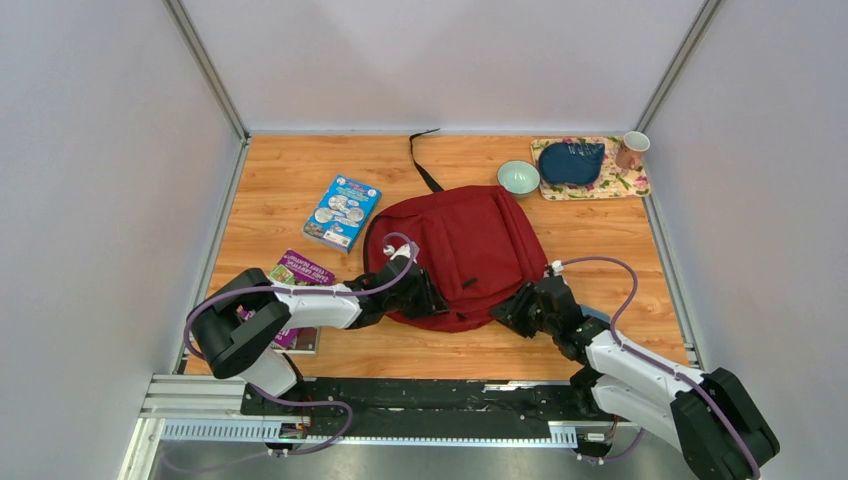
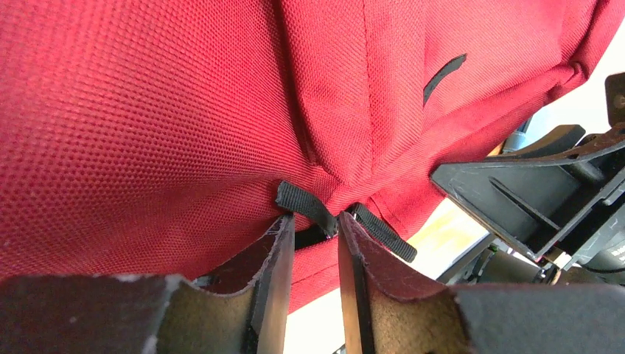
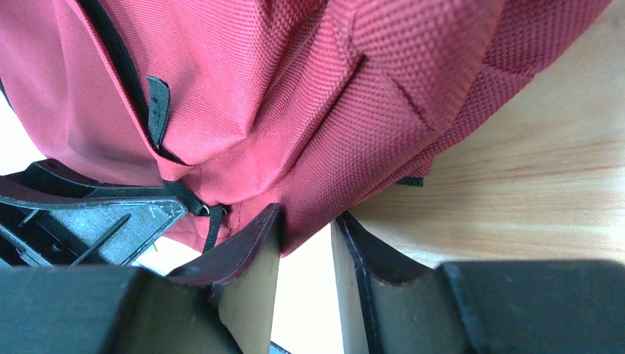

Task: Pack the student bag
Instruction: Unzip the student bag at the center of the board.

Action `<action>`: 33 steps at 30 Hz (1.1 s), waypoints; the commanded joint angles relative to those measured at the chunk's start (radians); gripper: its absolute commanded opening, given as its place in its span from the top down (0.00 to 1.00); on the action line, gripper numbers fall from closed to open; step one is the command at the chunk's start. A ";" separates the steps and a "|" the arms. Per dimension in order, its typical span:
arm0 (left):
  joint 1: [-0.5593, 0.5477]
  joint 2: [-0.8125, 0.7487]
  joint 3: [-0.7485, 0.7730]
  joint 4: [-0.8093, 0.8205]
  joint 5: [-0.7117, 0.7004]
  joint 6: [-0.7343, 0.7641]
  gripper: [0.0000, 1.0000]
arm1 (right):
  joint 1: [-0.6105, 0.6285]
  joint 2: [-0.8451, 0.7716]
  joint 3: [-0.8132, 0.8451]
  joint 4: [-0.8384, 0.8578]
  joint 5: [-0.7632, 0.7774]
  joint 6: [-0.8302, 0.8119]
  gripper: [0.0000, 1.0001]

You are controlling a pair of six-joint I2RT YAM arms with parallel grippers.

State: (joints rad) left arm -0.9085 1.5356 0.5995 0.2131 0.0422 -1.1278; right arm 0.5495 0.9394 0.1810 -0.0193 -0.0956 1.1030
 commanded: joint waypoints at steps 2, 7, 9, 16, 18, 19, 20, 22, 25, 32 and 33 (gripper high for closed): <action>-0.003 0.001 0.037 0.040 -0.022 -0.013 0.62 | 0.006 -0.017 -0.018 -0.048 0.016 -0.025 0.64; -0.003 -0.006 0.036 0.048 -0.005 -0.032 0.51 | 0.007 -0.014 -0.018 -0.045 0.016 -0.028 0.64; -0.003 -0.018 0.042 0.042 -0.007 -0.030 0.49 | 0.006 -0.014 -0.018 -0.045 0.014 -0.028 0.64; -0.003 0.006 0.045 0.063 0.018 -0.052 0.49 | 0.007 -0.002 -0.017 -0.039 0.016 -0.028 0.64; -0.003 0.014 0.045 0.072 0.033 -0.053 0.48 | 0.006 -0.002 -0.020 -0.037 0.016 -0.026 0.64; -0.003 0.017 0.045 0.074 0.031 -0.056 0.48 | 0.007 -0.004 -0.020 -0.037 0.014 -0.026 0.64; -0.003 0.023 0.043 0.074 0.025 -0.059 0.48 | 0.007 -0.004 -0.020 -0.037 0.014 -0.028 0.64; -0.003 0.032 0.042 0.083 0.022 -0.063 0.48 | 0.007 -0.005 -0.020 -0.039 0.016 -0.026 0.64; -0.003 0.066 0.042 0.089 0.027 -0.067 0.49 | 0.007 -0.007 -0.018 -0.038 0.016 -0.028 0.64; -0.003 0.116 0.036 0.115 0.022 -0.079 0.60 | 0.007 -0.008 -0.015 -0.048 0.014 -0.034 0.64; -0.003 0.120 0.037 0.120 0.019 -0.079 0.62 | 0.007 -0.010 -0.015 -0.048 0.016 -0.035 0.64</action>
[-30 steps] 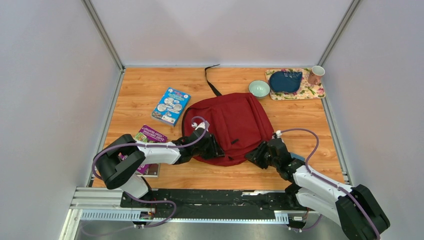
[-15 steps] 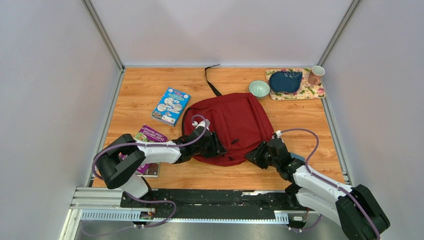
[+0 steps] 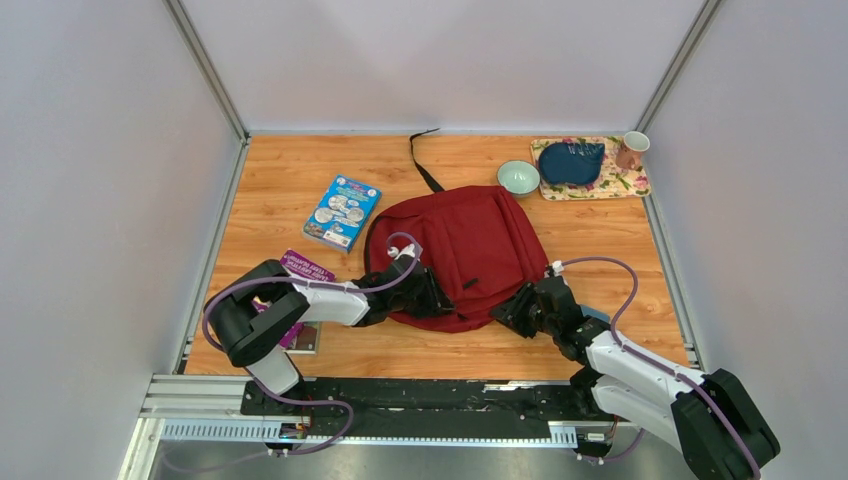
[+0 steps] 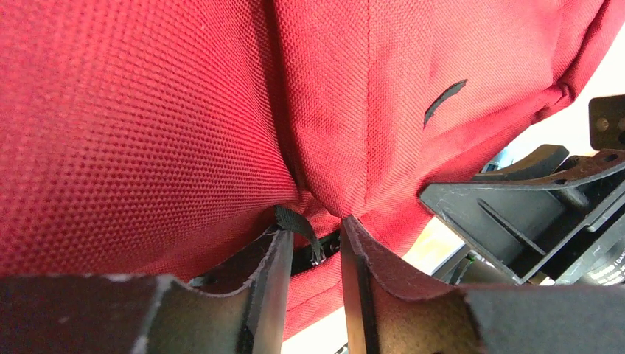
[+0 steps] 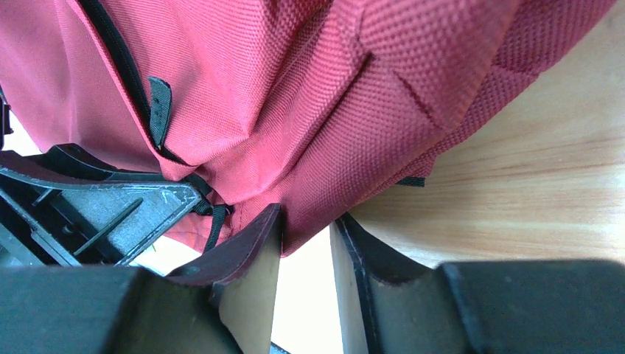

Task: Pack the student bag
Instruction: Unzip the student bag at the center of the board.

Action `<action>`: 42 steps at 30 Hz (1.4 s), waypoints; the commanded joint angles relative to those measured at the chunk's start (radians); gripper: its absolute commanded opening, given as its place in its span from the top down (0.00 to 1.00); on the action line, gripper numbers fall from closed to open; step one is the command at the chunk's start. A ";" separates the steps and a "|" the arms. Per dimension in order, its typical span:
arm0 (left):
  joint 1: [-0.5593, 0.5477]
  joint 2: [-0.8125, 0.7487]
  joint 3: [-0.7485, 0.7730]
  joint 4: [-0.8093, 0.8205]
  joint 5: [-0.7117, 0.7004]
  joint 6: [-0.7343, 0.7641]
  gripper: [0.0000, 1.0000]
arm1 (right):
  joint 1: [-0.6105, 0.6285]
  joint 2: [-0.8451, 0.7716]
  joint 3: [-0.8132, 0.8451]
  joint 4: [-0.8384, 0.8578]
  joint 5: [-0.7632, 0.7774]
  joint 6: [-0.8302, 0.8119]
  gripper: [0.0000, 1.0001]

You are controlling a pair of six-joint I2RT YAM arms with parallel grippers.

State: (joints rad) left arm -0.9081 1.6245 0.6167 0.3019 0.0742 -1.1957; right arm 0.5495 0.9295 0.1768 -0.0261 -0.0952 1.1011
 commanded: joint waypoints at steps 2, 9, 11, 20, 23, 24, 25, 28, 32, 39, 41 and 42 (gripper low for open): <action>-0.003 0.040 0.029 0.031 -0.016 -0.007 0.78 | 0.007 -0.001 -0.011 -0.044 0.018 -0.033 0.64; -0.003 0.037 0.018 0.048 0.002 0.008 1.00 | 0.007 0.002 0.000 -0.052 0.023 -0.038 0.64; -0.003 0.022 0.006 0.052 0.006 0.022 1.00 | 0.007 0.002 0.006 -0.057 0.029 -0.037 0.64; -0.003 -0.170 -0.087 -0.024 -0.008 0.220 1.00 | -0.028 0.029 0.108 -0.126 0.094 -0.089 1.00; -0.002 -0.276 -0.132 -0.093 -0.030 0.291 1.00 | -0.045 0.029 0.135 -0.149 0.135 -0.119 1.00; -0.002 -0.303 -0.143 -0.115 -0.040 0.320 1.00 | -0.046 0.029 0.138 -0.153 0.149 -0.125 1.00; -0.003 -0.361 -0.167 -0.135 -0.059 0.335 1.00 | -0.048 0.028 0.145 -0.161 0.153 -0.132 1.00; -0.002 -0.464 -0.202 -0.216 -0.098 0.395 1.00 | -0.049 0.025 0.156 -0.181 0.173 -0.167 1.00; -0.002 -0.566 -0.224 -0.328 -0.096 0.481 1.00 | -0.049 0.002 0.185 -0.196 0.184 -0.253 1.00; -0.014 -0.673 -0.290 -0.307 0.051 0.542 1.00 | -0.048 -0.041 0.231 -0.152 0.111 -0.412 1.00; -0.029 -0.672 -0.302 -0.258 0.093 0.544 1.00 | -0.048 -0.026 0.242 -0.124 0.077 -0.437 1.00; -0.055 -0.666 -0.301 -0.250 0.104 0.551 1.00 | -0.048 -0.018 0.251 -0.120 0.065 -0.443 1.00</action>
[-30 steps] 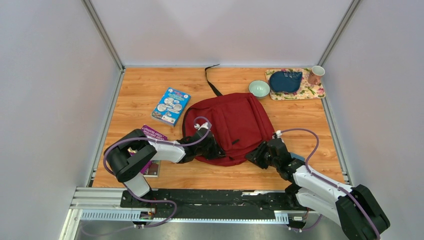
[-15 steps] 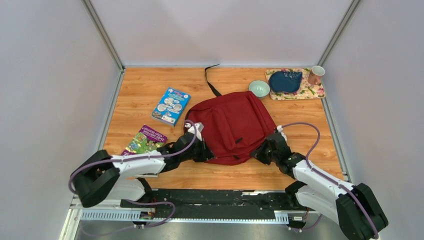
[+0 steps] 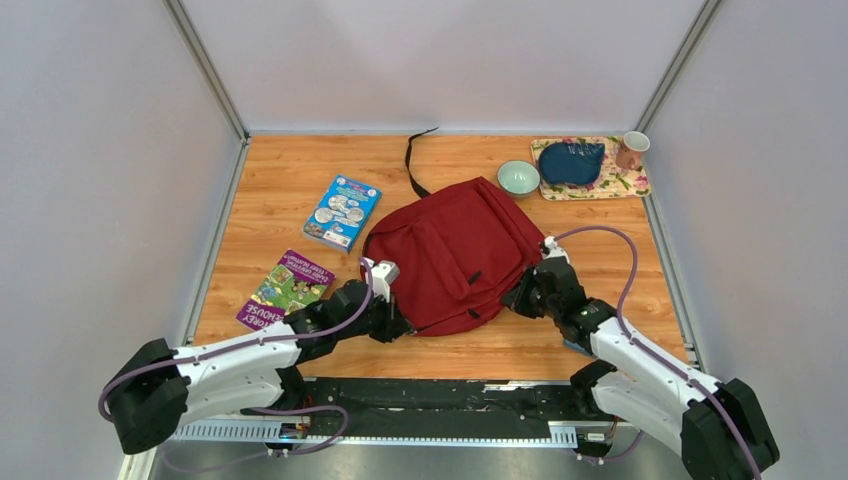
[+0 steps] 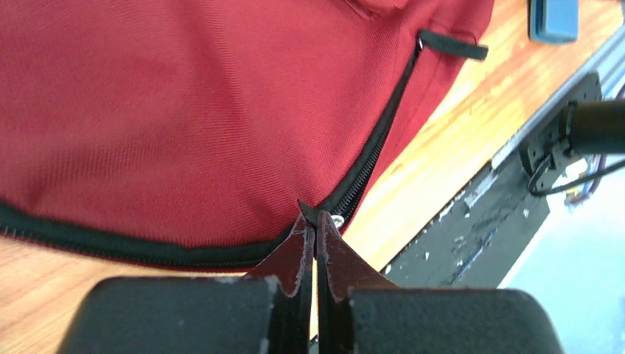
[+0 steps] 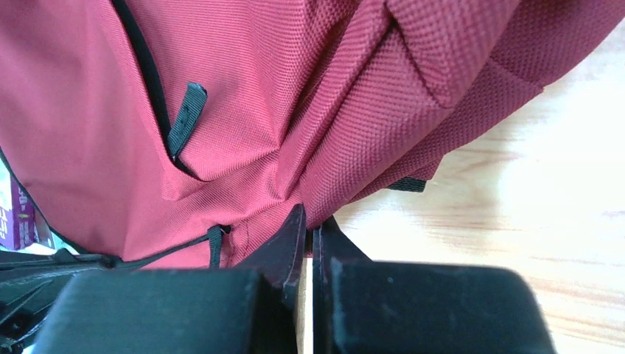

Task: Pack the student bag
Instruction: Unzip the student bag at the center of the board.

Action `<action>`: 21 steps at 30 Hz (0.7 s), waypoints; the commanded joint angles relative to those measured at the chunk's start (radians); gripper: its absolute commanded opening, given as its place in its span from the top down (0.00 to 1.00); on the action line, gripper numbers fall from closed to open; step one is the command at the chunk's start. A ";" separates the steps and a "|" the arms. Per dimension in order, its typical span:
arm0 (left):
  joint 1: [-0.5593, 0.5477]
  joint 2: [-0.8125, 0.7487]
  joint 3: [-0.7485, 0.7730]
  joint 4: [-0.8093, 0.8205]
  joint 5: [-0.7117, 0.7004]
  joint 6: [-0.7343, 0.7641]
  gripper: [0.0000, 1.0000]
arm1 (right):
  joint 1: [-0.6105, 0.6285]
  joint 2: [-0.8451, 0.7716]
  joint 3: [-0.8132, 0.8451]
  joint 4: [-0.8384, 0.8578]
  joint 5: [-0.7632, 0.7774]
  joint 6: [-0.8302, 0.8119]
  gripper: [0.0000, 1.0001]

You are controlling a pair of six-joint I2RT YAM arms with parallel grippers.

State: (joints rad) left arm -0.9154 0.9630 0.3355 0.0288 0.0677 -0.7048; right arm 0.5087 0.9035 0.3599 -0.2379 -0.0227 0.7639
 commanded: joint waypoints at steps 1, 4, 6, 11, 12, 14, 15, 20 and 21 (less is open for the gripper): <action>-0.062 0.014 -0.004 0.026 0.127 0.067 1.00 | -0.006 0.017 0.083 0.095 -0.009 -0.112 1.00; -0.132 0.057 0.032 0.037 0.144 0.087 1.00 | -0.006 0.057 0.131 0.086 -0.003 -0.144 1.00; -0.161 0.074 0.037 0.068 0.149 0.068 1.00 | -0.007 0.109 0.163 0.075 0.021 -0.167 1.00; -0.162 0.192 0.065 0.200 0.132 0.022 1.00 | -0.013 0.357 0.368 0.020 0.076 -0.218 1.00; -0.162 0.216 0.082 0.206 0.121 0.018 1.00 | -0.019 0.401 0.411 -0.044 0.073 -0.230 1.00; -0.162 0.290 0.129 0.232 0.103 0.008 1.00 | -0.035 0.509 0.537 -0.131 0.060 -0.256 0.84; -0.163 0.327 0.155 0.241 0.084 0.002 1.00 | -0.039 0.527 0.557 -0.187 0.061 -0.268 0.79; -0.162 0.379 0.197 0.276 0.064 -0.002 1.00 | -0.053 0.390 0.479 -0.227 0.043 -0.238 0.25; -0.162 0.376 0.200 0.276 0.055 0.001 1.00 | -0.053 0.347 0.415 -0.232 0.038 -0.221 0.20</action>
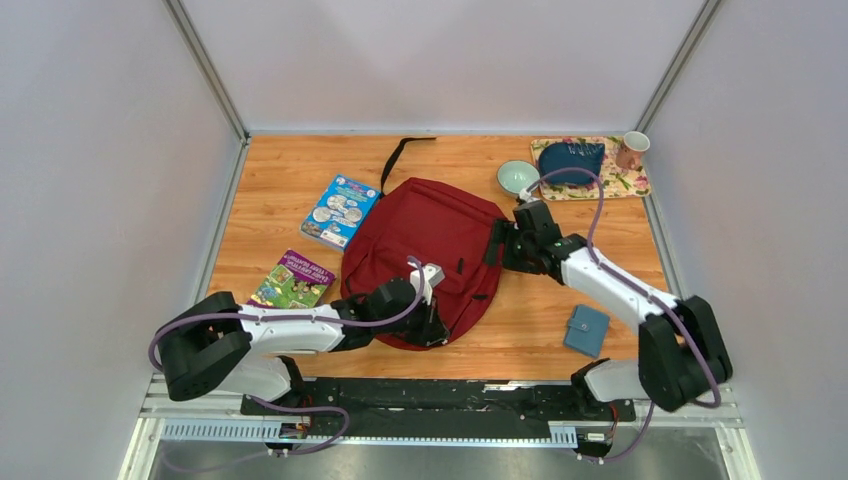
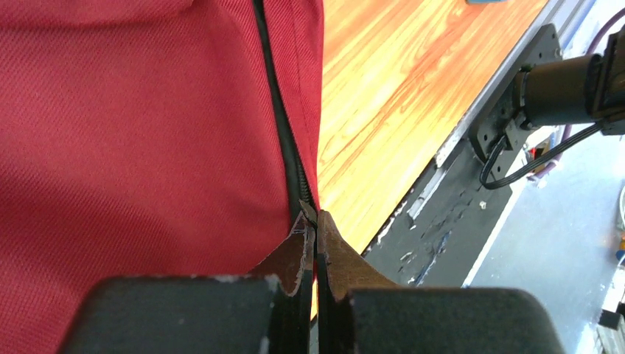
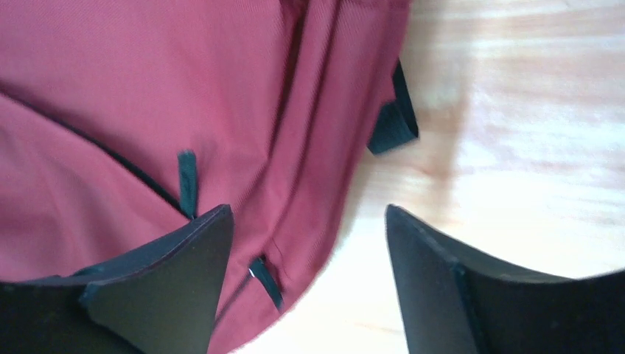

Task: Pack the student bag
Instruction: Unzip the student bag at the center of the board.

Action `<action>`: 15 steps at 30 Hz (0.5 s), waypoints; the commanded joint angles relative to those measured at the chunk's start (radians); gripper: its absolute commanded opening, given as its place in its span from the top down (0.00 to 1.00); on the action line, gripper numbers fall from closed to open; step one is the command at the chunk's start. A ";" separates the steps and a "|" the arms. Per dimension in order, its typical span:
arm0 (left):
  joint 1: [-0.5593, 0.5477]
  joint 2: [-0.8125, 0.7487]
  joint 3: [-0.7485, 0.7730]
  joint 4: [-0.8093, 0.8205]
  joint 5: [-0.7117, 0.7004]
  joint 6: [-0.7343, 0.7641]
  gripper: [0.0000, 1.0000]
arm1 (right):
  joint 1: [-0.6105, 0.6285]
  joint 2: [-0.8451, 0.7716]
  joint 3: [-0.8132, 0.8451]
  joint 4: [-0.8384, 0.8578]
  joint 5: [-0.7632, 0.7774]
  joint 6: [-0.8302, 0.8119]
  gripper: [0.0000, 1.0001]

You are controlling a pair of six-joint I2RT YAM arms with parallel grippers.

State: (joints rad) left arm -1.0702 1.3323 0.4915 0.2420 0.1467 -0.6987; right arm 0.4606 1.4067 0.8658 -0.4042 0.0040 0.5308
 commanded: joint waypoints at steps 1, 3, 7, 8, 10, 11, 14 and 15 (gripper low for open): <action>-0.007 0.004 0.042 0.062 -0.025 -0.004 1.00 | -0.007 -0.238 -0.120 -0.062 -0.028 0.049 0.20; -0.008 -0.005 0.039 0.059 -0.036 0.001 1.00 | -0.007 -0.316 -0.213 -0.056 -0.106 0.112 0.20; -0.007 -0.021 0.039 0.048 -0.038 0.008 1.00 | 0.001 -0.532 -0.396 0.066 -0.286 0.311 0.20; -0.007 -0.024 0.041 0.046 -0.038 0.010 1.00 | 0.004 -0.554 -0.422 0.103 -0.356 0.390 0.20; -0.007 -0.025 0.047 0.042 -0.038 0.013 1.00 | 0.012 -0.577 -0.471 0.204 -0.407 0.461 0.20; -0.007 -0.025 0.050 0.042 -0.036 0.015 1.00 | 0.018 -0.574 -0.473 0.217 -0.415 0.480 0.20; -0.007 -0.027 0.058 0.039 -0.033 0.015 1.00 | 0.039 -0.529 -0.441 0.211 -0.401 0.491 0.20; -0.007 -0.028 0.058 0.039 -0.033 0.013 1.00 | 0.046 -0.511 -0.433 0.226 -0.403 0.494 0.20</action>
State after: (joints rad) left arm -1.0721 1.3373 0.5037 0.2550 0.1204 -0.6987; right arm 0.4820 0.8577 0.3901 -0.3119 -0.3302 0.9226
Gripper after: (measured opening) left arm 0.008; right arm 0.803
